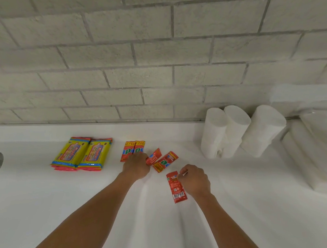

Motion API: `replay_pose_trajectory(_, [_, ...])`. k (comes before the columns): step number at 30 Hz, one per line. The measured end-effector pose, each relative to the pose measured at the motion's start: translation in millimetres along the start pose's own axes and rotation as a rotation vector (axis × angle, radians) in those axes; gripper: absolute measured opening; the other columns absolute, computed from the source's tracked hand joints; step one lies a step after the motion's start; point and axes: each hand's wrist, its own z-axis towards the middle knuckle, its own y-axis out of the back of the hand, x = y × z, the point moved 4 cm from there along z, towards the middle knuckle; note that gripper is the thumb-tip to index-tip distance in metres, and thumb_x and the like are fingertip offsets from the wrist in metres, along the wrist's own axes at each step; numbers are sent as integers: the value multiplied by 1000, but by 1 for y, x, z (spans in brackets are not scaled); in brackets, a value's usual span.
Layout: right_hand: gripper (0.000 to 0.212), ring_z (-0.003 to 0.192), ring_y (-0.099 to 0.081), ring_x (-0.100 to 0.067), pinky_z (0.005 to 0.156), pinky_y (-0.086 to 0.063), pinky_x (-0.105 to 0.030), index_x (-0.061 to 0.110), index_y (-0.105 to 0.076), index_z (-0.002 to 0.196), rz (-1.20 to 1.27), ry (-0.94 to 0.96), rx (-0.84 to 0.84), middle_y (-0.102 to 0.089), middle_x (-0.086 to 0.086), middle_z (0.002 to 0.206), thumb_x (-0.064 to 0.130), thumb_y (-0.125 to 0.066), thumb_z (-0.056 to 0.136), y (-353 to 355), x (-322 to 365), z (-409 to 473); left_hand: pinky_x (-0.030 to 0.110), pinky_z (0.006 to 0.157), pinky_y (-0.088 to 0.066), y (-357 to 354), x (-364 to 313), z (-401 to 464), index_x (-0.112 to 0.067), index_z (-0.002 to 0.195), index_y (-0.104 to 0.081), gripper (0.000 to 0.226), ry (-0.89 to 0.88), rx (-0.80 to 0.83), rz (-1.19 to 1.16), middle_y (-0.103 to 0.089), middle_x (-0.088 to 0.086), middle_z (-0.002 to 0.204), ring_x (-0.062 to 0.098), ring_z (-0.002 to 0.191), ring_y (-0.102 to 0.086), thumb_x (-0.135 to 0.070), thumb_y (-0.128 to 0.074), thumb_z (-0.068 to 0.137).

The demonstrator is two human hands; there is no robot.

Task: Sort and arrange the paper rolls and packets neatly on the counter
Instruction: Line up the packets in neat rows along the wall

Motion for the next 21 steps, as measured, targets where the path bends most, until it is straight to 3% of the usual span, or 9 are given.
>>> replay_pose_trajectory(3, [15,95,-61,-13,81,-54,-29,30,-65,105,25,72,-34,-62,8,105,34,-59,92,1,11,-2,33,73,-53,6,-2,-12,-20,100,-69,15,-12,-18,-81,-67,1,100,20,92,-62,-26,-56,94])
replay_pose_trajectory(8, [21,103,-57,-19,83,-52,-36,28,-62,112,119,244,-59,-53,4,109,30,-60,92,1,41,-3,26,75,-37,35,-1,-31,-24,106,-68,17,-39,-118,-191,-68,-5,108,21,103,-59,-28,-58,93])
replay_pose_trajectory(12, [34,102,-57,-16,85,-48,-31,28,-59,125,218,321,-31,-52,5,118,27,-63,91,-4,62,-5,24,70,-45,54,4,-37,-23,90,-72,10,-58,-69,-470,-66,-13,73,14,77,-60,-29,-71,82])
replay_pose_trajectory(15, [33,89,-59,-12,82,-48,-28,26,-60,125,289,324,18,-56,9,110,27,-63,92,-10,73,-5,34,76,-53,64,7,-41,-22,89,-70,23,-49,-65,-681,-74,-4,83,16,80,-68,-36,-68,71])
replay_pose_trajectory(17, [30,92,-61,-10,86,-54,-32,24,-61,124,380,305,49,-60,8,111,26,-63,94,-13,79,-5,34,81,-55,67,11,-40,-29,91,-68,16,-33,-92,-719,-75,-5,92,14,87,-70,-33,-68,76])
replay_pose_trajectory(21, [21,92,-58,-5,70,-46,-12,20,-62,119,442,279,58,-65,6,109,23,-58,98,-12,89,-3,37,89,-56,65,14,-34,-26,106,-69,19,-10,-52,-768,-75,-6,102,14,95,-70,-23,-66,88])
